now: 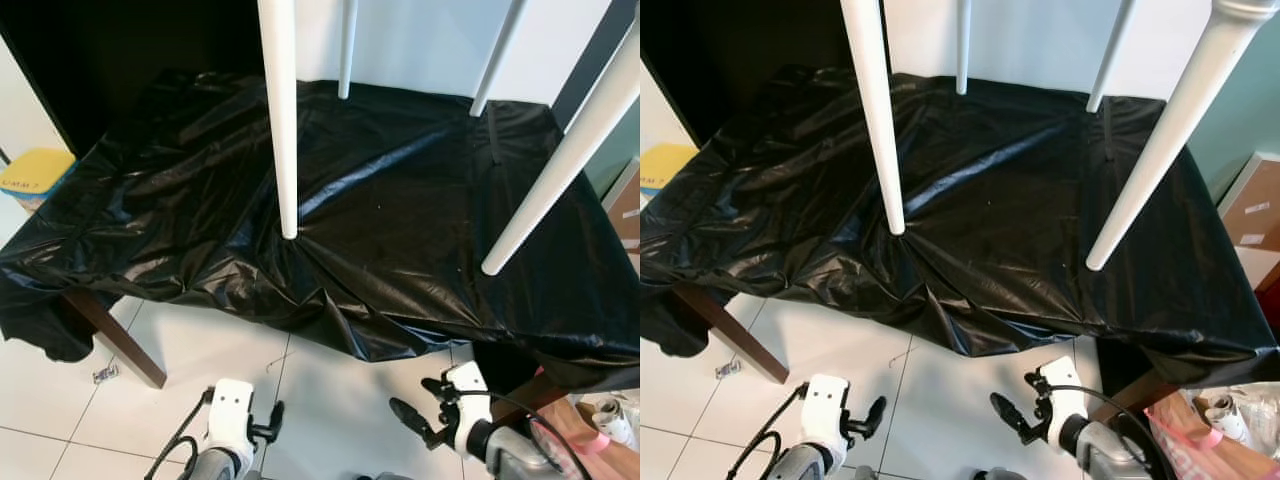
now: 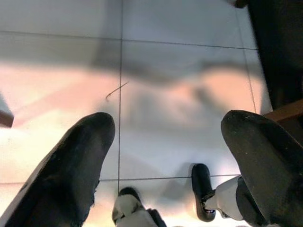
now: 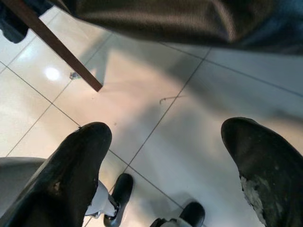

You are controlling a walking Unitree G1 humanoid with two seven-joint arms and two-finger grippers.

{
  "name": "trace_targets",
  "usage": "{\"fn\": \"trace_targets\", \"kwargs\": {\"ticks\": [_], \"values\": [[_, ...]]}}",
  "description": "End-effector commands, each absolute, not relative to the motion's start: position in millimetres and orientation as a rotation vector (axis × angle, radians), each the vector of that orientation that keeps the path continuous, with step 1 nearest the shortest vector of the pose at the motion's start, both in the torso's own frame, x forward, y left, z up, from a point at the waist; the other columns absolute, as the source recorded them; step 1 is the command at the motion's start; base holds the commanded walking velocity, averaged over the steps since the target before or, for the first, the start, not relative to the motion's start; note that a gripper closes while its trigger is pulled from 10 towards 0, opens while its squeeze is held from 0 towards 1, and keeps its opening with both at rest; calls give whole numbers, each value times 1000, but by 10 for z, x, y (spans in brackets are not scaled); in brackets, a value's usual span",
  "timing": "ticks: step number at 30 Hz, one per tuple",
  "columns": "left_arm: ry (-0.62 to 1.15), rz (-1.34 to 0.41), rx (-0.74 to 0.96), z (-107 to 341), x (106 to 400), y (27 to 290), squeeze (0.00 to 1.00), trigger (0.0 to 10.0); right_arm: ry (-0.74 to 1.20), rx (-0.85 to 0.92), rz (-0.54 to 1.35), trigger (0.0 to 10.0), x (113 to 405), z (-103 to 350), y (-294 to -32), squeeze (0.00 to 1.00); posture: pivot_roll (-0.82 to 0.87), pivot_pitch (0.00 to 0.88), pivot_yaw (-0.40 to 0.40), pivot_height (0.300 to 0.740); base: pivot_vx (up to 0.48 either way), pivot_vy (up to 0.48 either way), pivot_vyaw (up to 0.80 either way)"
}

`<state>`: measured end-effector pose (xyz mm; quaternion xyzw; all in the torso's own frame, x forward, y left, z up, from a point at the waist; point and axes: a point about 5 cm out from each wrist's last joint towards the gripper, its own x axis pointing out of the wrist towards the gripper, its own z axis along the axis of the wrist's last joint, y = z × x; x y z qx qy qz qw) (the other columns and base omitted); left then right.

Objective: Building children table

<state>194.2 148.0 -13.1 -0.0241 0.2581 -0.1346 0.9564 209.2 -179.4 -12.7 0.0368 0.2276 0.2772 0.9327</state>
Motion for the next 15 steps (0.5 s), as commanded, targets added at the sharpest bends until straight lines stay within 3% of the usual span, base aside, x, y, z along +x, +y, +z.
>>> {"fn": "trace_targets", "kwargs": {"ticks": [1, 5, 10, 15], "values": [[566, -243, -45, -244, 1902, 1509, 0, 10000, 509, 67, 515, 10000, 2059, -218, -1854, 0, 91, 45, -47, 740, 0, 0, 0], [646, -113, -159, -517, 2020, 1617, 0, 10000, 611, 66, 269, 10000, 2103, -465, -1898, 0, 141, 47, -41, 740, 0, 0, 0], [848, -121, -66, -778, 1845, 1575, 0, 10000, 814, 35, 172, 10000, 1879, -737, -1843, 0, 145, 38, -36, 740, 0, 0, 0], [870, -158, -49, -804, 1860, 1587, 0, 10000, 865, -126, 154, 10000, 1772, -828, -1802, 0, 144, 39, -36, 740, 0, 0, 0]]}}
